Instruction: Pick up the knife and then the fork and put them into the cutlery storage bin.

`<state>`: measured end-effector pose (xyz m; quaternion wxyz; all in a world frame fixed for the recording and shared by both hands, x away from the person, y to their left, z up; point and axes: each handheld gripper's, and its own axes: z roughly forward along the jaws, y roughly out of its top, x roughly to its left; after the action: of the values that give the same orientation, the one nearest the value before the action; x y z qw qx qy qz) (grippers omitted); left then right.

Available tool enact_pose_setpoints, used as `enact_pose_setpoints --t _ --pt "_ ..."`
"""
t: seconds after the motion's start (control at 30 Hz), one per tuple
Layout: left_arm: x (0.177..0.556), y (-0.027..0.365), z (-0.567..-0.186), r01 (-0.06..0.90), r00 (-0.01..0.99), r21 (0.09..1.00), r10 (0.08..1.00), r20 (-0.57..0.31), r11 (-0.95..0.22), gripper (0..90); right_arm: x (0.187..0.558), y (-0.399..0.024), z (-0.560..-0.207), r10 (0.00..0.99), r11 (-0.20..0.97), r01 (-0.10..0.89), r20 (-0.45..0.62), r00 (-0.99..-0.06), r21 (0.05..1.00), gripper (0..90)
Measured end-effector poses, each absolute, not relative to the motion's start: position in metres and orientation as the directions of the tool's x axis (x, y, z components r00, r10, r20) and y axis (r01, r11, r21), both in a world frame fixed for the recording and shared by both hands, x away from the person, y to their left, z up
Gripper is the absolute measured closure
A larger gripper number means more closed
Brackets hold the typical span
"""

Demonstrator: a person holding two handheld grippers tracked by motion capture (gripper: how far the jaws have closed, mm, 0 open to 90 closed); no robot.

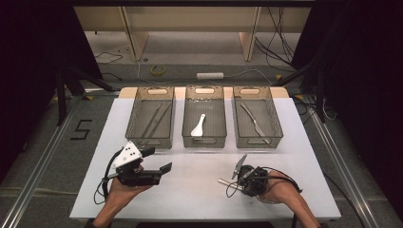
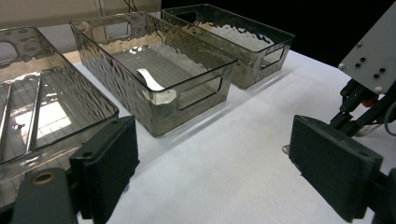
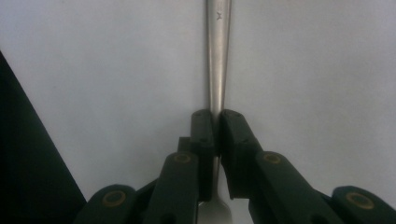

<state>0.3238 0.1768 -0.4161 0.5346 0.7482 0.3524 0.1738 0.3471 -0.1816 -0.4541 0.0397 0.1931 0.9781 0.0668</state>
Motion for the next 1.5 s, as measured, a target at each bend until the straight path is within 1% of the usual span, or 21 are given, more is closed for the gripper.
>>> enact_pose_setpoints --t 0.13,0.17,0.23,0.33,0.57,1.0,1.13,1.3,1.5 --pt "0.324 0.177 -0.416 0.342 0.69 0.923 0.714 -0.118 -0.178 15.2 0.345 -0.181 -0.452 0.38 0.917 0.368 -0.055 -0.923 0.155 84.4" --pt "0.324 0.177 -0.416 0.341 0.69 0.923 0.714 -0.117 -0.178 15.2 0.346 -0.182 -0.45 0.366 0.923 0.353 -0.064 -0.928 0.152 84.5" --pt "0.324 0.177 -0.416 0.34 0.69 0.924 0.714 -0.118 -0.176 15.3 0.346 -0.184 -0.448 0.386 0.912 0.369 -0.067 -0.92 0.181 84.5" --pt "0.324 0.177 -0.416 0.339 0.691 0.923 0.714 -0.113 -0.181 15.3 0.347 -0.187 -0.443 0.379 0.912 0.359 -0.077 -0.922 0.198 84.5" --pt "0.324 0.177 -0.416 0.338 0.69 0.924 0.715 -0.114 -0.179 15.2 0.351 -0.198 -0.432 0.409 0.888 0.375 -0.083 -0.909 0.267 84.6" --pt "0.323 0.177 -0.416 0.336 0.688 0.925 0.717 -0.113 -0.176 15.2 0.363 -0.224 -0.416 0.514 0.798 0.455 -0.052 -0.856 0.394 84.5" --pt "0.324 0.177 -0.416 0.337 0.686 0.925 0.719 -0.114 -0.174 15.2 0.369 -0.229 -0.41 0.532 0.794 0.458 -0.092 -0.842 0.4 84.5" --pt "0.324 0.178 -0.417 0.337 0.682 0.927 0.722 -0.118 -0.167 15.2 0.378 -0.236 -0.4 0.555 0.77 0.466 -0.098 -0.826 0.435 84.5" --pt "0.325 0.178 -0.417 0.339 0.677 0.927 0.725 -0.125 -0.157 15.2 0.397 -0.244 -0.385 0.608 0.723 0.493 -0.107 -0.787 0.485 84.5"
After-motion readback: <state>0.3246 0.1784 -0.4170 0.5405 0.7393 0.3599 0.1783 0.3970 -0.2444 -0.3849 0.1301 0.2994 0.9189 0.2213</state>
